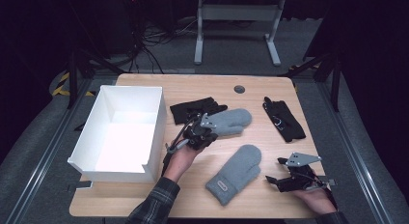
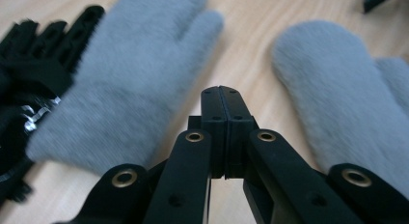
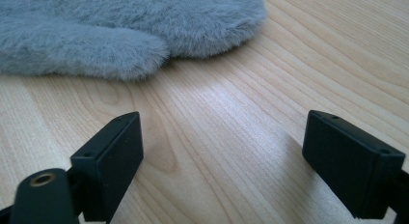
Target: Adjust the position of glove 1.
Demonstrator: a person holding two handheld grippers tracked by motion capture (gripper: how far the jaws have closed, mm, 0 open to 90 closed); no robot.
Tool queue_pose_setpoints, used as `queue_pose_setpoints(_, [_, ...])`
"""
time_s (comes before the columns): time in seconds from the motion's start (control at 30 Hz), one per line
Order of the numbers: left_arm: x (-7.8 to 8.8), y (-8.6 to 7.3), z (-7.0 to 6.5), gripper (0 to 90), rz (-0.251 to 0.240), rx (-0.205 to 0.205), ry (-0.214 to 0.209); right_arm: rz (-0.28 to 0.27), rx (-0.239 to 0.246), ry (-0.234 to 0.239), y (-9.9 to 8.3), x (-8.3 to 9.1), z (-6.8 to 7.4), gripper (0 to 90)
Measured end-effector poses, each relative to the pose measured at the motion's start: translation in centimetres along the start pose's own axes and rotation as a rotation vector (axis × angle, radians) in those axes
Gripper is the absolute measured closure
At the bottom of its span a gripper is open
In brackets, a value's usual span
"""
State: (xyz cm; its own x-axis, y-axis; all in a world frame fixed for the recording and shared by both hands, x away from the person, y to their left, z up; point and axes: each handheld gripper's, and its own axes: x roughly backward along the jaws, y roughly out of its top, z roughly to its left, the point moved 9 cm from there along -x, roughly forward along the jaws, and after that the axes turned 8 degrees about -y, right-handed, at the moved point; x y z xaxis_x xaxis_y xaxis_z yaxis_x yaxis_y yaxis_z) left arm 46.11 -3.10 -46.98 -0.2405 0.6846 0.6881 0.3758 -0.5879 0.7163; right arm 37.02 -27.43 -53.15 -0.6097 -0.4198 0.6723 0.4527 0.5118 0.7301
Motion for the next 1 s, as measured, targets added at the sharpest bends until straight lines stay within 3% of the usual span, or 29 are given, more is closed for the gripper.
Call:
queue_pose_setpoints(0.33, [-1.4, 2.0, 4.3, 90.0, 0.010, 0.041, 0.052, 0.000, 0.000, 0.001, 0.0, 0.0, 0.0, 14.6])
queue_pose_setpoints(0.47, [-2.1, 1.9, 5.5, 90.0, 0.030, 0.055, 0.062, 0.000, 0.000, 0.000, 0.0, 0.0, 0.0, 14.6])
queue_pose_setpoints(0.6, [-3.3, 0.9, 6.6, 90.0, 0.071, 0.078, 0.072, 0.000, 0.000, 0.000, 0.0, 0.0, 0.0, 14.6])
queue_pose_setpoints(0.77, [-4.2, -0.1, 6.1, 90.0, 0.093, 0.105, 0.038, 0.000, 0.000, 0.000, 0.0, 0.0, 0.0, 14.6])
queue_pose_setpoints(1.0, [-3.8, -0.7, 4.7, 90.0, 0.113, 0.101, 0.027, 0.000, 0.000, 0.000, 0.0, 0.0, 0.0, 14.7])
